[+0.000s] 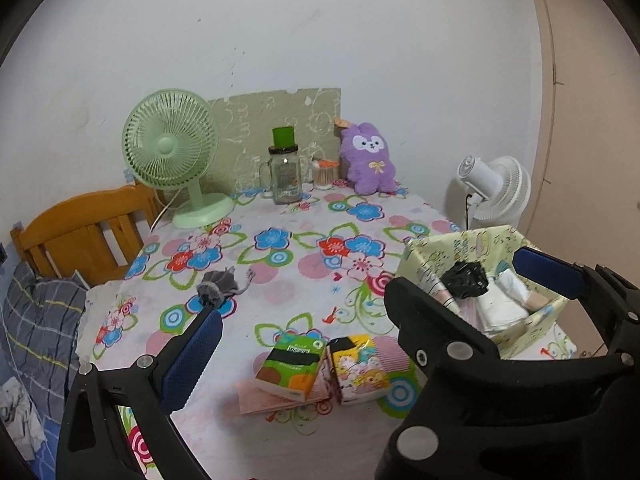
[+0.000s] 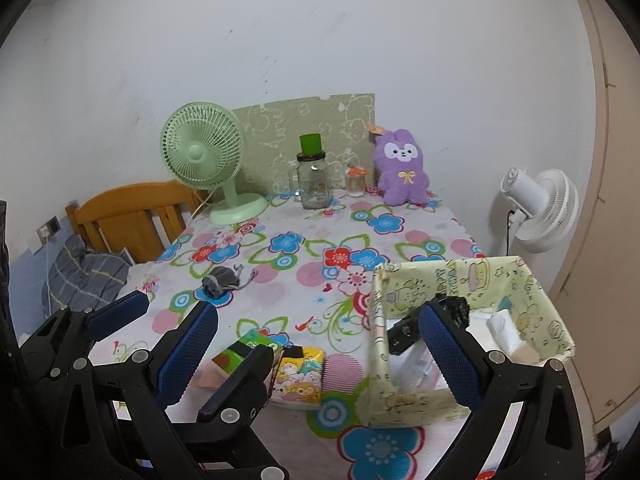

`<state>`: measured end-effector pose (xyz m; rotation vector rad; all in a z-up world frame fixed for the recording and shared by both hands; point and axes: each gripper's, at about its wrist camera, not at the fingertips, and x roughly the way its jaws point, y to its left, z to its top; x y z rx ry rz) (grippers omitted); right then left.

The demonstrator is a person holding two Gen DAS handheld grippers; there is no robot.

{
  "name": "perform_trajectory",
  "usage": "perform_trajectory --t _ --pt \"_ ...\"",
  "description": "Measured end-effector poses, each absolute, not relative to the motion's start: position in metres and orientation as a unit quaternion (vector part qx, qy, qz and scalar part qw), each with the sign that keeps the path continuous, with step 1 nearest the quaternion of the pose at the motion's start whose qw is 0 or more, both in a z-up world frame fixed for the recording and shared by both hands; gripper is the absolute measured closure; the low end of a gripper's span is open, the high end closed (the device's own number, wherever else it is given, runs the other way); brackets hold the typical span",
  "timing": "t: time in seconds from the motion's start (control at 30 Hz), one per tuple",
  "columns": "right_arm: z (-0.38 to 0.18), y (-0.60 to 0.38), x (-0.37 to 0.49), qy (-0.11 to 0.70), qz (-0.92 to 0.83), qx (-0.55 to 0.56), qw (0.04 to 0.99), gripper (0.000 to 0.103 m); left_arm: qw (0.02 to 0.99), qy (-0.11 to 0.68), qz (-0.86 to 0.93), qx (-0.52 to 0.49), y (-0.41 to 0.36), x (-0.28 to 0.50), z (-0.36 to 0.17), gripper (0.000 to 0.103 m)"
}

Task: Organize soft objects
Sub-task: 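Move both tools back toward the packs lying on the bed, then grasp the green tissue pack with the left tool while the right tool grasps the yellow cartoon snack bag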

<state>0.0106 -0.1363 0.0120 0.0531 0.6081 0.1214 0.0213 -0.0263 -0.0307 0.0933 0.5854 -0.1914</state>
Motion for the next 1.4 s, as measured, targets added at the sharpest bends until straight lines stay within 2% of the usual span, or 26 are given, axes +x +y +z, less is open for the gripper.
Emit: perform_trajectory --t 0.37,0.7,1.2,1.4 --pt "-0.018 -0.118 0.021 0.327 0.063 0.023 0.943 0.011 0.941 0.32 -0.093 0.051 -0.009 0.033 -0.06 0.001" --pt "-0.042 -0.1 0.035 0.36 0.08 0.021 0.929 0.021 0.933 0.348 -0.083 0.045 0.007 0.045 -0.083 0.002" --pt "-0.072 -0.084 0.051 0.387 0.078 0.022 0.919 0.021 0.924 0.371 -0.084 0.046 0.021 0.058 -0.108 0.006" --pt "-0.086 -0.09 0.058 0.405 0.065 0.045 0.911 0.022 0.918 0.384 -0.093 0.039 0.019 0.067 -0.119 0.012"
